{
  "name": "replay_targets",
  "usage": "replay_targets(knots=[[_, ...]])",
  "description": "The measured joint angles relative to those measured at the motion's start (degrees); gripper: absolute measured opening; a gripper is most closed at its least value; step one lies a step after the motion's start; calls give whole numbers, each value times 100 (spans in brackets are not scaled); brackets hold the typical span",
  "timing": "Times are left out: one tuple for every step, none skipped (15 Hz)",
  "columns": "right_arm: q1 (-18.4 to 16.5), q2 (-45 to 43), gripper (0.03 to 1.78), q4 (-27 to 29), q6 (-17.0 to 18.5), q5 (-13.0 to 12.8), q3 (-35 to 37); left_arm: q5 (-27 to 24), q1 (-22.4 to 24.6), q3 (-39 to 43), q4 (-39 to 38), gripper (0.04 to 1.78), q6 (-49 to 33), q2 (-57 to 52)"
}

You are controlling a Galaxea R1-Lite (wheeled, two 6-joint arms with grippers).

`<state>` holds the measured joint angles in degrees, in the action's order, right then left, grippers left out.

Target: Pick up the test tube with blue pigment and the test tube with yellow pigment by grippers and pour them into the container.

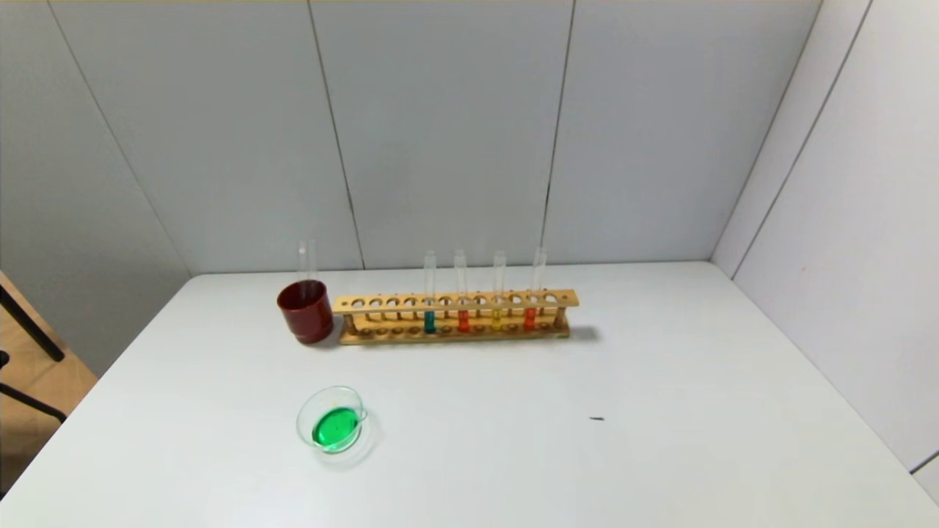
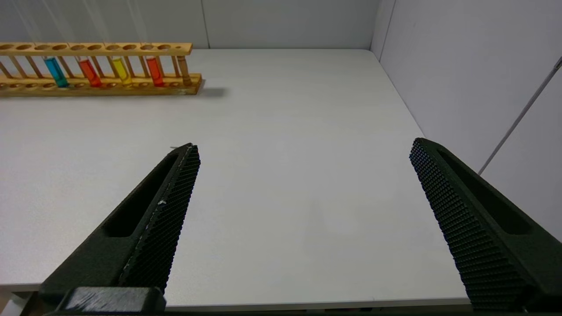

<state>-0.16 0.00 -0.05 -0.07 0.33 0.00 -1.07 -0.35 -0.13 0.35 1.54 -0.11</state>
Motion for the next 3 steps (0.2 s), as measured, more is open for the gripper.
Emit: replay_targets(knots=[[0,0,175,0,0,0,0,39,0,6,0,175,-52,0],[-2,0,175,0,0,-2,0,61,0,9,-5,175,-72,0],[-2,0,175,0,0,-2,0,63,0,11,-17,175,-77,0]])
